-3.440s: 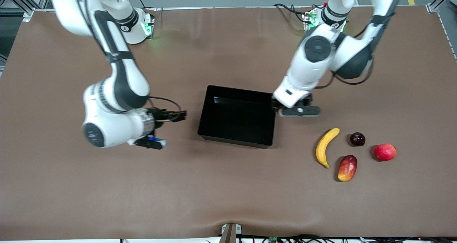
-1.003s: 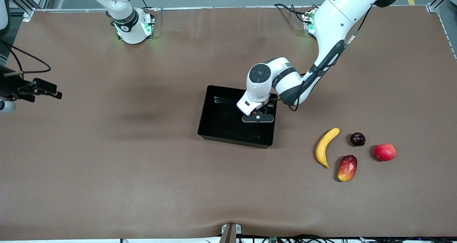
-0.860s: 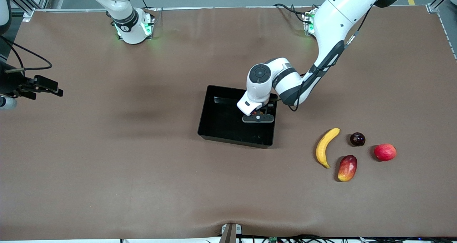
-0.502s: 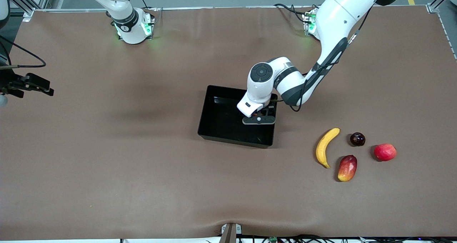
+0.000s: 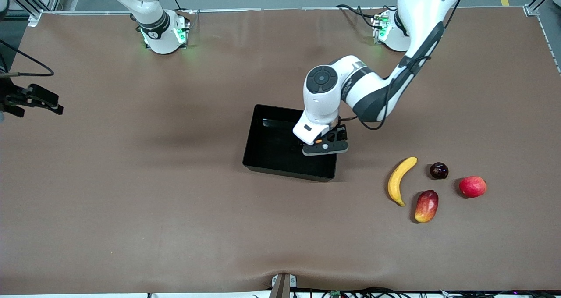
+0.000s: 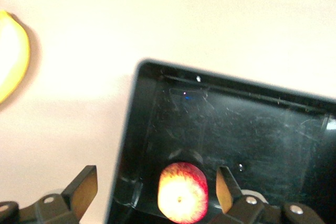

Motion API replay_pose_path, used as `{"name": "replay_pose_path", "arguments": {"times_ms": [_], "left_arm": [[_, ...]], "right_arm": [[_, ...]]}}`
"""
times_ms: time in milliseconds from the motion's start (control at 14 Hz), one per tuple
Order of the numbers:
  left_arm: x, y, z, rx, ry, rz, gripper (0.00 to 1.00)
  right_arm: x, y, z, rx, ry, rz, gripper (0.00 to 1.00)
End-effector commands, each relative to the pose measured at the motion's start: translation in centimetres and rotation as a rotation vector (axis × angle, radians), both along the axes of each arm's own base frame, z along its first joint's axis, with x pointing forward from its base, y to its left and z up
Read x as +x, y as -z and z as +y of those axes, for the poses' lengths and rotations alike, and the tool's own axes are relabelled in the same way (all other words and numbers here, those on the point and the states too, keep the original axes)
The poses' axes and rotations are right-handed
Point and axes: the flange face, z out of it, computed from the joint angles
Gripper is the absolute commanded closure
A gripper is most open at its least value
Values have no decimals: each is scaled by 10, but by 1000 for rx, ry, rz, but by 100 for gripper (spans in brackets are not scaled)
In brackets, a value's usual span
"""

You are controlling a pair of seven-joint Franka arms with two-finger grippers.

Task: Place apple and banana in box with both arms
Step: 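Lower the apple into the black box and open the left gripper, then move the left gripper down over the yellow banana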

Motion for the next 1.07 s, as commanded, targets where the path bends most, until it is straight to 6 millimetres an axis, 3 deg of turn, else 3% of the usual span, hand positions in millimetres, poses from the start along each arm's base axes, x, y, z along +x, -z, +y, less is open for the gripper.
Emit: {"name": "replay_pose_path", "arguments": {"times_ms": [0, 215, 358, 573, 717, 1003], "left_arm": [[34, -26, 51, -21, 30, 30, 0], [58, -29, 97, -17, 96, 44, 0], [74, -25, 135, -5, 175, 62, 0], [92, -1, 189, 4, 325, 120, 0], [97, 15, 207, 10, 374, 144, 0], [94, 45, 228, 81, 444, 165, 0]], "right_arm": [[-2, -10, -2, -5, 11, -2, 0], [-4, -49, -2, -19, 11, -75, 0], [-8, -46, 0, -8, 18, -37, 0], [-12, -42, 3, -1, 25, 4, 0], [-12, -41, 4, -4, 116, 8, 0], [-11, -39, 10, -2, 108, 13, 0]]}}
